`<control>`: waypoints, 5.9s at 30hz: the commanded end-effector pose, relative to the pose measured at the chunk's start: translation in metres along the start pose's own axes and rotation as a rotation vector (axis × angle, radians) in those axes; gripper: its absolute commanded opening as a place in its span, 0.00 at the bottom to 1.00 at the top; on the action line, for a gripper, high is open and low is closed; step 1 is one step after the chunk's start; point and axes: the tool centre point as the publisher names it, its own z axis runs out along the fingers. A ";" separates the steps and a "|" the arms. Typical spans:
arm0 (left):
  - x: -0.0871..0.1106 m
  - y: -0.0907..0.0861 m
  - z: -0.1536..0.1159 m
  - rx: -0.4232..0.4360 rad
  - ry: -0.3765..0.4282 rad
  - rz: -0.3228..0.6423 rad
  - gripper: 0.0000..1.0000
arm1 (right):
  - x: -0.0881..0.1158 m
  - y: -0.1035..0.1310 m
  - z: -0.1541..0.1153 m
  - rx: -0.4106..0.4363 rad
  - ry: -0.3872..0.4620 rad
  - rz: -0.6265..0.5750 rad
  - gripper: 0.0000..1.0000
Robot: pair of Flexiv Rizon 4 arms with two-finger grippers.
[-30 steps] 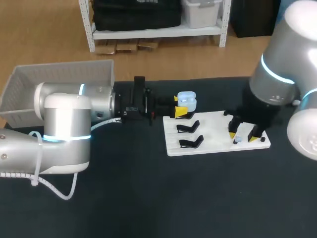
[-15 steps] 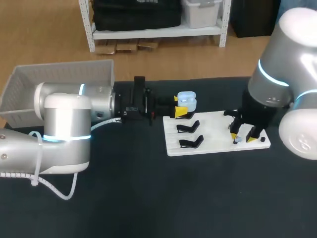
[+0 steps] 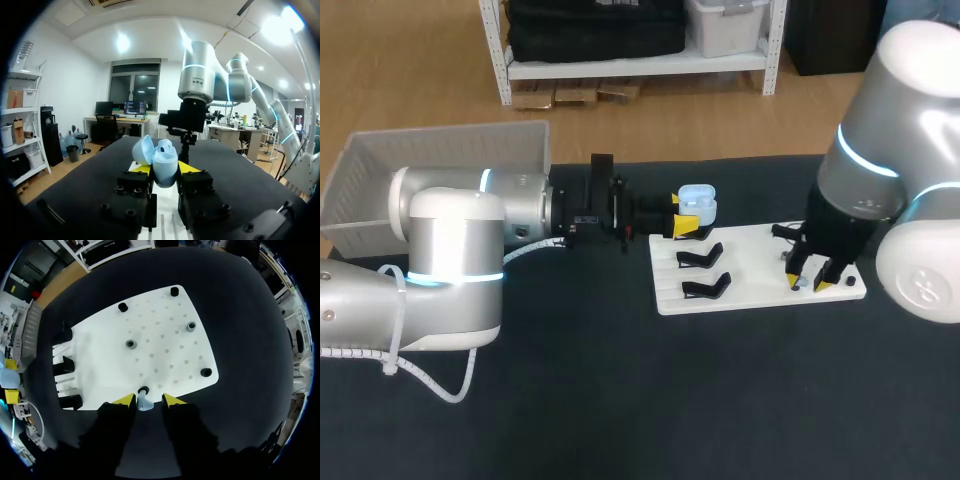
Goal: Pick up each earbud case from the left stands, insert the matching earbuds, close the lid, and place the case in the box.
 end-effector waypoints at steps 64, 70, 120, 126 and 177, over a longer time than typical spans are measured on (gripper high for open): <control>0.001 0.001 0.000 0.001 -0.001 0.000 0.00 | -0.019 0.155 -0.138 0.061 0.065 -0.218 0.00; 0.001 0.001 0.000 0.001 -0.001 0.000 0.00 | -0.019 0.155 -0.138 0.061 0.065 -0.218 0.00; 0.001 0.001 0.000 0.001 -0.001 0.000 0.00 | -0.013 0.177 -0.111 0.087 0.147 -0.482 0.00; 0.001 0.001 0.000 0.001 -0.001 0.000 0.00 | -0.014 0.174 -0.109 0.077 0.151 -0.472 0.00; 0.001 0.001 0.000 0.001 -0.001 0.000 0.00 | -0.018 0.178 -0.111 0.084 0.129 -0.471 0.00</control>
